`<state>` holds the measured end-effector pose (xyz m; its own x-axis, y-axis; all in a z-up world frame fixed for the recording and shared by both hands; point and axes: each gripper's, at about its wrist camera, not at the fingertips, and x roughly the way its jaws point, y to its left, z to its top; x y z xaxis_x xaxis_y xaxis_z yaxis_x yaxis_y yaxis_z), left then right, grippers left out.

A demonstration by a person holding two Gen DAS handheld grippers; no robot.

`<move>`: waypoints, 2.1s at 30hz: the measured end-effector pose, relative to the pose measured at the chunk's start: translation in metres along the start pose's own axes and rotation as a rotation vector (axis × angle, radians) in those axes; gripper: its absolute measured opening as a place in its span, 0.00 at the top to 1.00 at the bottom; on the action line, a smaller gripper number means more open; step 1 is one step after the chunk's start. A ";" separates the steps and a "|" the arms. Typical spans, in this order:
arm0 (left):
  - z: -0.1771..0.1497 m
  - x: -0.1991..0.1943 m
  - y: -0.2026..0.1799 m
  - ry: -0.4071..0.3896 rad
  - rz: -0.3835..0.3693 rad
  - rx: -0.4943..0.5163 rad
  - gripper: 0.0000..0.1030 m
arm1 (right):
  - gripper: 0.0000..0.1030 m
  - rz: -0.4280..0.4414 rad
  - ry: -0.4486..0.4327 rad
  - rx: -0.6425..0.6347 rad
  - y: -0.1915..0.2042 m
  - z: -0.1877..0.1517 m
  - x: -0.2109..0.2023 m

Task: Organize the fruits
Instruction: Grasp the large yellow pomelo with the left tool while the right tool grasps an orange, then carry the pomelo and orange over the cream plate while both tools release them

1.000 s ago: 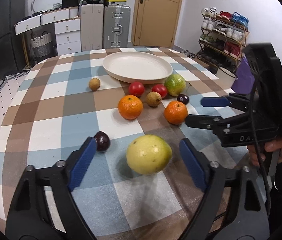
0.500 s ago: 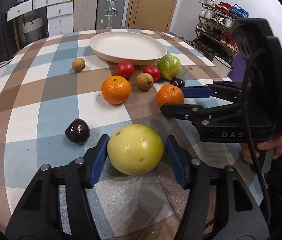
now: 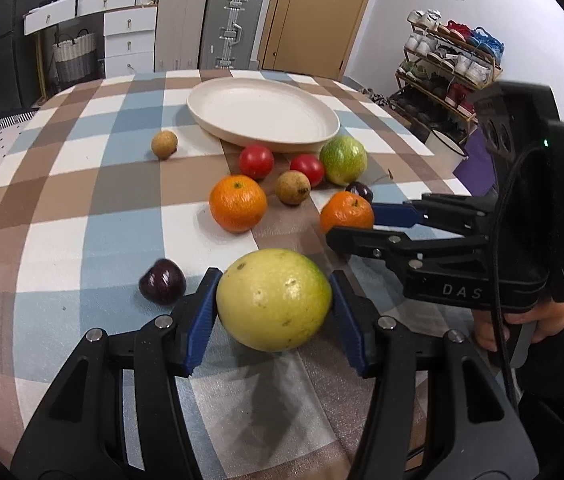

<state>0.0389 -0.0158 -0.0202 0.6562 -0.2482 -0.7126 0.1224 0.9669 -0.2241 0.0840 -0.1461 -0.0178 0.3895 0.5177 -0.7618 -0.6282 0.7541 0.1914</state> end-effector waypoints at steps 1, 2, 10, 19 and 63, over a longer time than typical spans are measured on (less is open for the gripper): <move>0.004 -0.002 0.000 -0.011 0.000 -0.003 0.50 | 0.60 0.004 -0.006 0.004 -0.001 0.000 -0.003; 0.006 -0.004 0.000 -0.019 0.002 -0.005 0.50 | 0.60 0.011 -0.021 0.009 -0.002 0.000 -0.008; 0.041 -0.019 -0.003 -0.093 0.025 0.003 0.50 | 0.60 0.022 -0.088 0.036 -0.012 0.008 -0.040; 0.073 -0.017 -0.002 -0.140 0.064 0.007 0.50 | 0.60 0.020 -0.162 0.067 -0.029 0.027 -0.070; 0.166 0.125 0.021 -0.052 0.104 0.016 0.61 | 0.60 -0.054 -0.067 0.156 -0.102 0.093 0.010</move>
<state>0.2472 -0.0166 -0.0041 0.7033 -0.1437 -0.6962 0.0631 0.9881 -0.1401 0.2149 -0.1803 0.0124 0.4672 0.4971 -0.7312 -0.4949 0.8323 0.2496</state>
